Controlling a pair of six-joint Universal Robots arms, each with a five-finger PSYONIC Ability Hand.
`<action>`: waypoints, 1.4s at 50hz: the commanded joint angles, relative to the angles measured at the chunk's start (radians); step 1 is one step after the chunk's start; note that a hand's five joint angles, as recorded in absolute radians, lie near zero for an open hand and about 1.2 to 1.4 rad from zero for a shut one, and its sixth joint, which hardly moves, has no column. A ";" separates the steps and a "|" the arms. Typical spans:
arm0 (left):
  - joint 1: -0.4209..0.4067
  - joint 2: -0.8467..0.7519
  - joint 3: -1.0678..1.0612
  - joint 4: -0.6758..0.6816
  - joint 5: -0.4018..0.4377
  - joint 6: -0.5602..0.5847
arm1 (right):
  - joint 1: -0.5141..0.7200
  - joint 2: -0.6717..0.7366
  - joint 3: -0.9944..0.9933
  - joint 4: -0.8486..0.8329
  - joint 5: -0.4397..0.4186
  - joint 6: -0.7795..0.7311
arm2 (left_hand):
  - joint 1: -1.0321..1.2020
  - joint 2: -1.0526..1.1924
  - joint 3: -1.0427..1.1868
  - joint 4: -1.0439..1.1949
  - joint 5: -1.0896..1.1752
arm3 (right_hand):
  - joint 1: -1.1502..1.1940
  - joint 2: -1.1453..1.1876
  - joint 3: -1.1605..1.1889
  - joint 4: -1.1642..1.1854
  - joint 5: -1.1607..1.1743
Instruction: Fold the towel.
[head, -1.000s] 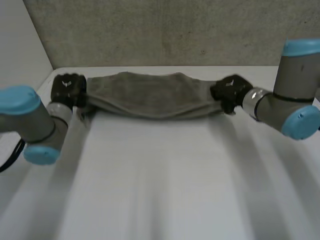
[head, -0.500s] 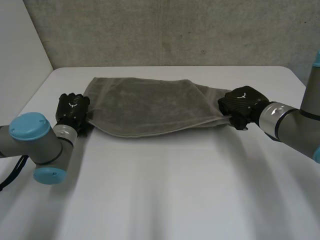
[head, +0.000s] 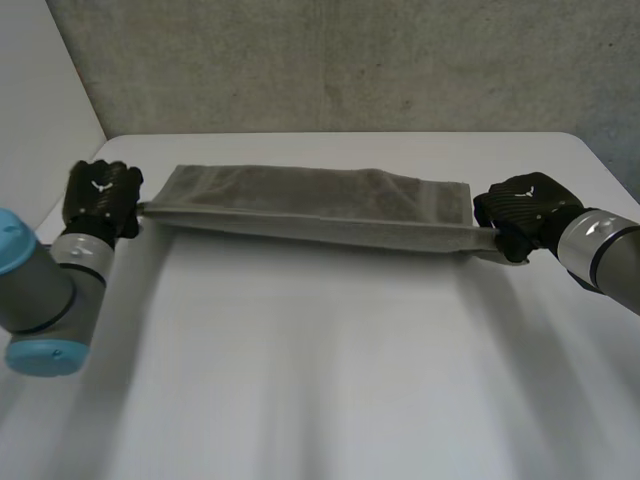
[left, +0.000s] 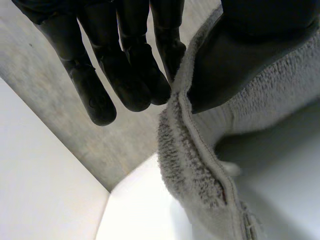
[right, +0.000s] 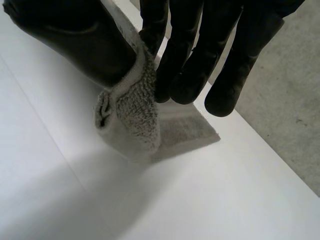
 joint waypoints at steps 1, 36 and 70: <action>0.022 0.222 -0.140 -0.009 0.047 -0.049 | 0.001 -0.132 0.093 0.004 -0.012 0.000 | 0.098 0.049 0.052 0.036 0.076 | 0.066 0.061 0.055 0.054 0.044; 0.099 0.155 -0.077 -0.116 0.144 -0.135 | 0.012 -0.035 -0.079 -0.001 -0.006 -0.032 | 0.098 0.049 0.052 0.036 0.076 | 0.066 0.061 0.055 0.054 0.044; 0.013 -0.507 0.685 -0.316 0.059 -0.135 | 0.087 0.727 -0.946 0.045 0.157 -0.018 | -0.861 -0.910 -0.907 -0.923 -0.883 | -1.156 -1.160 -1.166 -1.168 -1.177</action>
